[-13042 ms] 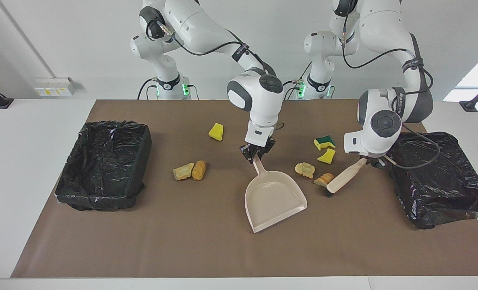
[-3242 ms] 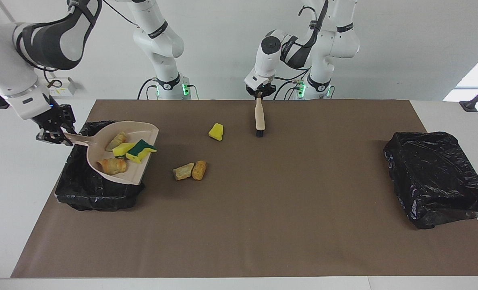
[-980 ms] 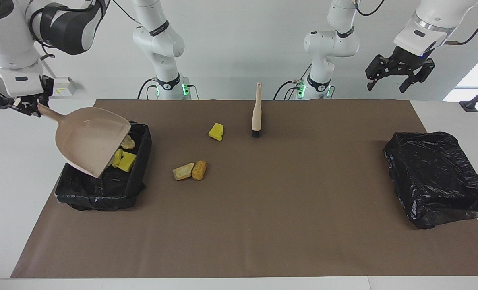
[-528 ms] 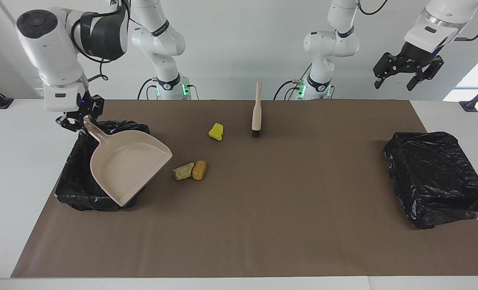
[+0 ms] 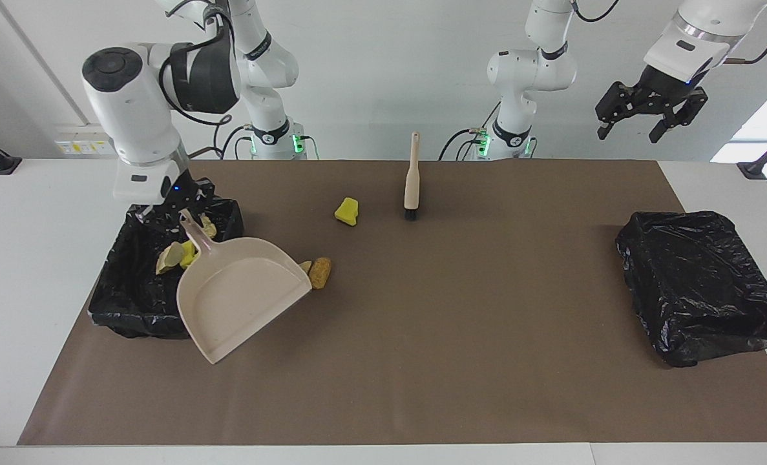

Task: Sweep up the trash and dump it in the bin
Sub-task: 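Tip the dustpan over the black bin with the right gripper, then bring the empty dustpan back to the table center with the right gripper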

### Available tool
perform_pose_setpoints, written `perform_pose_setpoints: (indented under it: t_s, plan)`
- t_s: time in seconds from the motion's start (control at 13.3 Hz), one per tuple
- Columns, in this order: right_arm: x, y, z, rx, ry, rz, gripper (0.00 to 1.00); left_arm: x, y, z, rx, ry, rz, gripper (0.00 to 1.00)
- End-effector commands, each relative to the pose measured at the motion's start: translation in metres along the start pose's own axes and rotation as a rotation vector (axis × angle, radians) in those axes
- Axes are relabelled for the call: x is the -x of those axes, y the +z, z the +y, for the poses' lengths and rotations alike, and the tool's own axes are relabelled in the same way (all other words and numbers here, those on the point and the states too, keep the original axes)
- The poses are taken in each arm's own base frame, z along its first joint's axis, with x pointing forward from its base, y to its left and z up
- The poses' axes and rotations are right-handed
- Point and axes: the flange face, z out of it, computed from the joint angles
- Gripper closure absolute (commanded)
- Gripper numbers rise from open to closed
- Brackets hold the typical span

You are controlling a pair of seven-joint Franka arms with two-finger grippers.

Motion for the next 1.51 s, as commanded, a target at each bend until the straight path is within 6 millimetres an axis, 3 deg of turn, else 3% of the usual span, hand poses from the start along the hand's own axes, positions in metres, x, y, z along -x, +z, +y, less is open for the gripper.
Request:
perform_pose_setpoints:
  t_s: [0.0, 0.23, 0.45, 0.75, 0.9, 0.98, 1.06, 1.21, 1.43]
  plan:
    - [-0.026, 0.019, -0.059, -0.027, 0.148, 0.027, 1.0, 0.011, 0.002, 0.0, -0.006, 0.014, 0.009, 0.0]
    - [-0.049, 0.055, -0.162, -0.042, 0.305, 0.047, 1.0, 0.011, 0.0, -0.002, -0.008, -0.002, 0.014, 0.0]
    - [-0.059, 0.092, -0.246, -0.006, 0.409, 0.071, 1.0, 0.012, 0.0, -0.007, -0.006, -0.014, 0.009, 0.0]
    - [-0.059, 0.134, -0.299, -0.017, 0.502, 0.085, 1.0, 0.012, 0.001, -0.008, -0.006, -0.016, 0.005, 0.0]
    - [-0.06, 0.132, -0.301, -0.021, 0.524, 0.091, 1.0, 0.013, 0.002, -0.007, -0.006, -0.017, 0.0, 0.0]
    - [-0.061, 0.132, -0.301, -0.021, 0.525, 0.091, 0.85, 0.013, 0.002, -0.007, -0.006, -0.016, -0.002, 0.0]
    - [-0.063, 0.127, -0.299, -0.023, 0.526, 0.1, 0.01, 0.014, 0.001, -0.004, -0.006, -0.011, 0.003, 0.0]
    - [-0.064, 0.106, -0.294, -0.036, 0.537, 0.121, 0.0, 0.014, 0.001, -0.002, -0.007, -0.007, 0.0, 0.0]
    - [-0.051, 0.079, -0.296, -0.036, 0.545, 0.099, 0.0, 0.012, 0.001, 0.0, -0.008, -0.001, 0.017, 0.0]
